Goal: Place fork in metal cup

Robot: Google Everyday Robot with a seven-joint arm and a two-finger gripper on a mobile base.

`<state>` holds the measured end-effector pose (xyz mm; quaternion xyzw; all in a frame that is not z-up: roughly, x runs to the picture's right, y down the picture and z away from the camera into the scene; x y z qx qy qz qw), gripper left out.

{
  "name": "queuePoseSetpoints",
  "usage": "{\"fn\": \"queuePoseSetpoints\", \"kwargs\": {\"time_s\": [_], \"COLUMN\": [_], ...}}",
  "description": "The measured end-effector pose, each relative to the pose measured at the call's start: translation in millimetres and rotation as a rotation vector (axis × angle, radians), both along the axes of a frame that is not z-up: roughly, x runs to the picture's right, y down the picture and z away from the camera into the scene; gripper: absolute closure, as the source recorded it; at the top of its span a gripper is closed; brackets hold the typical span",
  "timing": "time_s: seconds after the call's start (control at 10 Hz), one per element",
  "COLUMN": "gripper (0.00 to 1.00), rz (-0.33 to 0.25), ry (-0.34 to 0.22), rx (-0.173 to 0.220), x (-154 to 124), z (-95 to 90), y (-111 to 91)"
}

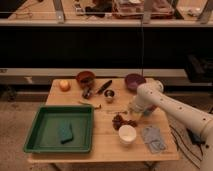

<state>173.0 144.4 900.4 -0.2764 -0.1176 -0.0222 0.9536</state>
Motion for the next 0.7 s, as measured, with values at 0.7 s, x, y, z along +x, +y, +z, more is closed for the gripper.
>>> {"fn": "queuePoseSetpoints", "kwargs": {"time_s": [0.7], "gripper": [0.37], "rz": [-0.013], "ry": [0.001], "rx": [-0.012], "x": [0.1], "z": [1.7], "y": [0.4]}}
